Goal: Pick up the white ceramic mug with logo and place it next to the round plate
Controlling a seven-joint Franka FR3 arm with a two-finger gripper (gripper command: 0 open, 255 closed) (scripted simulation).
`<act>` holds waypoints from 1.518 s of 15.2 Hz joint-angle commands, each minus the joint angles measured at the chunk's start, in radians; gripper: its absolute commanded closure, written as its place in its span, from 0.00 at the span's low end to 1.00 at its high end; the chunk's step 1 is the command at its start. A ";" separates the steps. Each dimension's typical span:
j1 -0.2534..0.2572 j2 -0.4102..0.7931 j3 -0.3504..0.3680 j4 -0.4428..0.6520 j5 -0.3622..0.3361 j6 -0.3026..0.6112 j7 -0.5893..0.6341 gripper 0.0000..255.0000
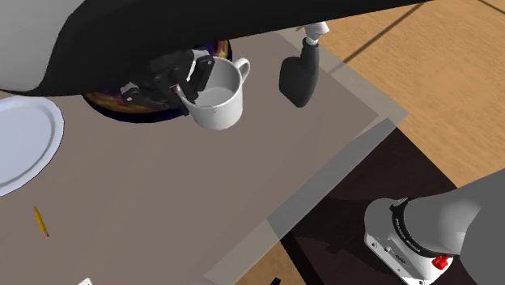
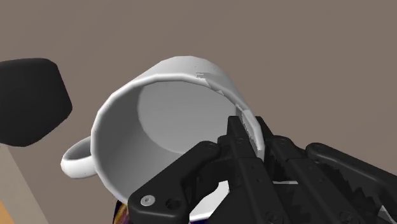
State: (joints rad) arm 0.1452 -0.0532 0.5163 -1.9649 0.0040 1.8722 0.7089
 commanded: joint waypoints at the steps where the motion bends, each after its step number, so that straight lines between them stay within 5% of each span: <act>1: 0.016 0.081 0.023 0.083 -0.040 -0.013 0.055 1.00; 8: 0.140 0.393 0.054 0.450 -0.202 -0.122 0.217 1.00; 14: 0.342 0.716 0.019 0.940 -0.333 -0.309 0.282 1.00; 23: 0.310 0.702 0.018 0.790 -0.330 -0.178 0.296 1.00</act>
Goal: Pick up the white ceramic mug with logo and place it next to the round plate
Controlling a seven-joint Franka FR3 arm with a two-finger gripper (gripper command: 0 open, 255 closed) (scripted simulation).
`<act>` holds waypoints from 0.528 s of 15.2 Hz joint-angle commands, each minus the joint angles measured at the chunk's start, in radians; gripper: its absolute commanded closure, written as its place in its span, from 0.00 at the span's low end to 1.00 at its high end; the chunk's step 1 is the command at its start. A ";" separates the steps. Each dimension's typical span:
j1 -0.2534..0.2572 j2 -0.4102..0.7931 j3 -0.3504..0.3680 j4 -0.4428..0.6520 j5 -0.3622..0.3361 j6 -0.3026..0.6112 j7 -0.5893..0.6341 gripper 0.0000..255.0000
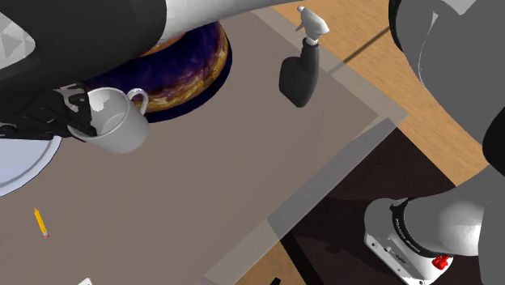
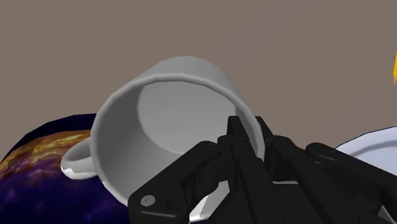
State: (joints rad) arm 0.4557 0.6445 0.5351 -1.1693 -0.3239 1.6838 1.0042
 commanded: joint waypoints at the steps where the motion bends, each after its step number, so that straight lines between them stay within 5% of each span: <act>1: -0.003 0.005 -0.001 -0.019 -0.002 0.023 0.003 1.00; 8: -0.015 0.015 -0.006 -0.100 -0.011 0.110 0.014 1.00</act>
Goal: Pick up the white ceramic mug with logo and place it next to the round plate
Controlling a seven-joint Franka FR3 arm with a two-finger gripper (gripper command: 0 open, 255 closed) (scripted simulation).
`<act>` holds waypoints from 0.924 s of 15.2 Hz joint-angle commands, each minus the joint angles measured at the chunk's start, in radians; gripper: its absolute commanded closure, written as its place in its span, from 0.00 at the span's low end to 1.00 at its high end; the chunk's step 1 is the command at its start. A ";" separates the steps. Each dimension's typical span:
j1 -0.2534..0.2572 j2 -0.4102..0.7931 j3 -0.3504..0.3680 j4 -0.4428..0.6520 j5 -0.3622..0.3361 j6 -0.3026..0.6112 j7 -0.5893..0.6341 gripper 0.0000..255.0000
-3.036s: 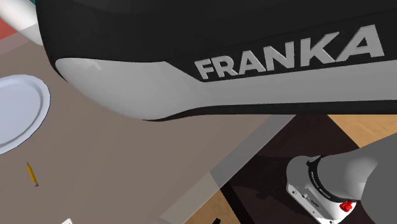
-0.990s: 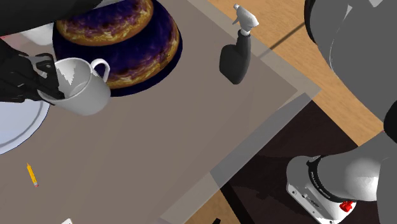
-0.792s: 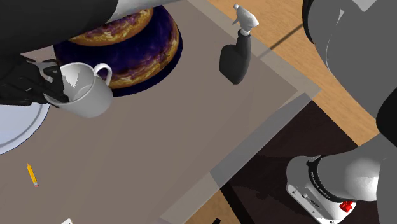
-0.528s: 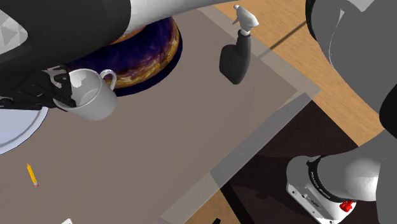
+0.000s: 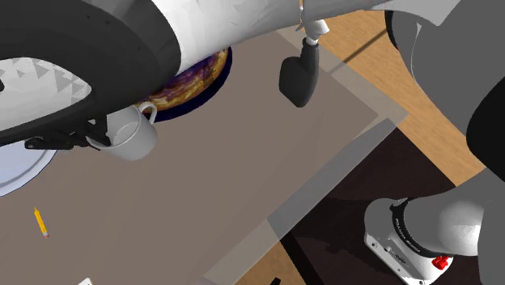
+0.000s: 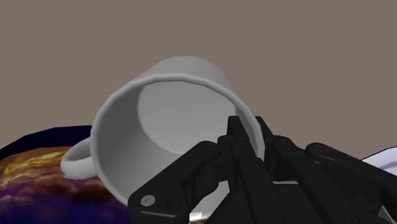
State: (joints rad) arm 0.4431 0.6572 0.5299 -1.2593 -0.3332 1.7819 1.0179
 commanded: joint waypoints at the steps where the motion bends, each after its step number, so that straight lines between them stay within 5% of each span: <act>1: -0.004 0.005 -0.002 -0.020 -0.003 0.024 0.001 1.00; 14: -0.009 0.036 -0.013 -0.089 -0.021 0.120 0.016 1.00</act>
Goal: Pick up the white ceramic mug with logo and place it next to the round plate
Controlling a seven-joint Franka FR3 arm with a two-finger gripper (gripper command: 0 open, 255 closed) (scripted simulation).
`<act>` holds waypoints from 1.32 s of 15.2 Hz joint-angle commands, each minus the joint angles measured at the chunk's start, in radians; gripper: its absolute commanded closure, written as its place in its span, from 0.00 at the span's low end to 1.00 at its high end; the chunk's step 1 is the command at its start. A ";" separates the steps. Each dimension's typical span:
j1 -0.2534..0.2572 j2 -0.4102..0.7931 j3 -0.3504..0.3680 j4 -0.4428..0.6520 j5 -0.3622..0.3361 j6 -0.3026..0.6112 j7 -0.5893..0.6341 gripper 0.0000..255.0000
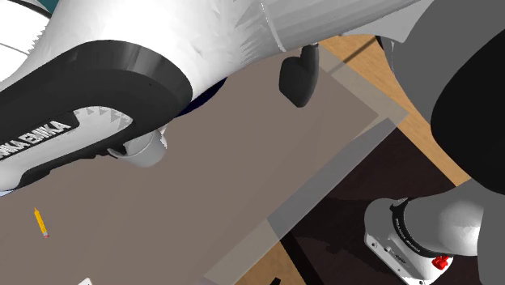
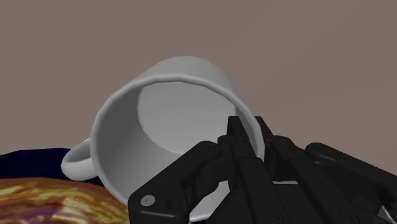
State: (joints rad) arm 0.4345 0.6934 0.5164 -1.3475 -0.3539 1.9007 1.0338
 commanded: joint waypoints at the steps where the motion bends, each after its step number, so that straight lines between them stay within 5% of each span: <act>1: 0.000 0.000 0.000 -0.001 0.000 0.001 0.000 1.00; 3: 0.000 0.000 0.000 -0.001 0.000 0.001 0.000 1.00; 4: 0.000 0.000 0.000 -0.001 0.000 0.001 0.000 0.00; 9: 0.000 0.000 0.000 -0.001 0.000 0.001 0.000 0.00; 13: 0.012 -0.023 0.010 0.093 0.016 -0.111 -0.015 0.00; 20: 0.012 -0.023 0.010 0.093 0.016 -0.111 -0.015 0.00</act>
State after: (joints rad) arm 0.4465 0.6700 0.5267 -1.2547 -0.3375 1.7902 1.0186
